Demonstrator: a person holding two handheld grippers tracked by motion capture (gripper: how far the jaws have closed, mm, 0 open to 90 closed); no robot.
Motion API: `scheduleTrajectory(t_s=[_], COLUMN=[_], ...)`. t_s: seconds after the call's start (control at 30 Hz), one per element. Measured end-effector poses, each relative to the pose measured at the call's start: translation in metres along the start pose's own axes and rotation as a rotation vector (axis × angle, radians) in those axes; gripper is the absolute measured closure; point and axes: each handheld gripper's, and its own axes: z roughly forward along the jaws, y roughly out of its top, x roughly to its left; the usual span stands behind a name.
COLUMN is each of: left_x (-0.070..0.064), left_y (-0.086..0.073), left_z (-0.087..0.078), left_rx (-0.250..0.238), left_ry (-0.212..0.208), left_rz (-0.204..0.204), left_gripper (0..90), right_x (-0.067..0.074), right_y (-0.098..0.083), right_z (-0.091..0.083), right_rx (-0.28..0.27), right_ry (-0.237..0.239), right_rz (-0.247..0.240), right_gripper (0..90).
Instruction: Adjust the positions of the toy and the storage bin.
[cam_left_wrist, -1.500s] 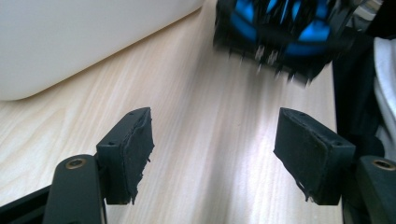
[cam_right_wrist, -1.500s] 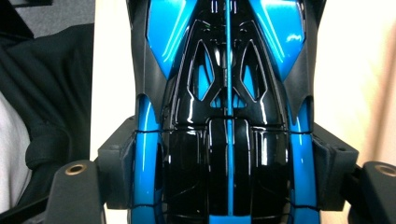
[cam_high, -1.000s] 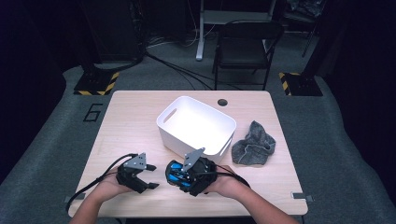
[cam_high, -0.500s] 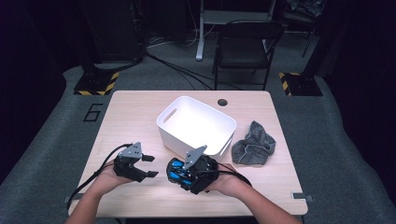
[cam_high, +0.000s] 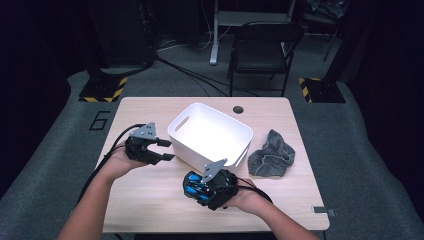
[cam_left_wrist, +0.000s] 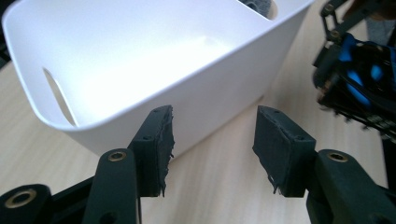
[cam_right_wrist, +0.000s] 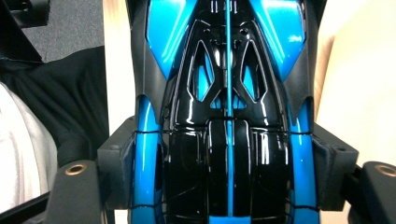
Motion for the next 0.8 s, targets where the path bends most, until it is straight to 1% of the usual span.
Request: scheduleTrajectory(t_s=[0.03, 0.07, 0.1, 0.2, 0.27, 0.3, 0.33, 0.4, 0.43, 0.5, 0.57, 0.7, 0.73, 0.8], left_x=[0.002, 0.003, 0.005, 0.009, 0.01, 0.012, 0.012, 0.014, 0.013, 0.014, 0.016, 0.014, 0.013, 0.012], left_y=[0.003, 0.007, 0.01, 0.02, 0.025, 0.027, 0.03, 0.031, 0.032, 0.031, 0.029, 0.03, 0.03, 0.031], left_z=[0.001, 0.003, 0.005, 0.011, 0.016, 0.02, 0.025, 0.034, 0.037, 0.046, 0.052, 0.053, 0.052, 0.053], left_rx=[0.0, 0.0, 0.004, 0.001, -0.002, 0.004, 0.013, 0.025, 0.025, 0.033, 0.024, -0.001, -0.003, -0.013], left_ry=[-0.006, -0.004, -0.004, -0.015, -0.019, -0.028, -0.034, -0.043, -0.05, -0.058, -0.109, -0.136, -0.137, -0.143], left_rz=[0.005, 0.017, 0.017, 0.052, 0.062, 0.068, 0.076, 0.085, 0.078, 0.091, 0.081, 0.085, 0.104, 0.106], left_gripper=[48.3, 48.5, 48.6, 49.7, 51.3, 51.6, 53.8, 54.9, 56.5, 58.0, 58.7, 64.1, 66.7, 70.0], right_x=[0.001, 0.001, 0.001, 0.002, 0.003, 0.003, 0.003, 0.003, 0.003, 0.004, 0.004, 0.005, 0.005, 0.004], right_y=[-0.001, -0.001, -0.001, -0.003, -0.003, -0.004, -0.004, -0.005, -0.005, -0.007, -0.008, -0.009, -0.009, -0.009], right_z=[0.0, 0.0, -0.001, -0.002, -0.003, -0.004, -0.004, -0.005, -0.006, -0.005, -0.005, -0.007, -0.007, -0.01], right_rx=[0.002, -0.001, -0.002, -0.005, -0.007, -0.008, -0.01, -0.015, -0.016, -0.017, -0.014, -0.007, -0.01, -0.013], right_ry=[0.002, 0.002, 0.003, 0.006, 0.009, 0.01, 0.008, 0.007, 0.008, 0.01, 0.012, 0.014, 0.017, 0.014], right_rz=[0.0, -0.003, 0.0, -0.003, 0.0, -0.003, -0.004, -0.002, 0.0, 0.011, 0.007, 0.007, 0.012, 0.015], right_gripper=[26.1, 26.1, 26.1, 26.1, 26.1, 26.1, 26.1, 26.1, 26.1, 26.1, 26.1, 26.1, 26.1, 26.1])
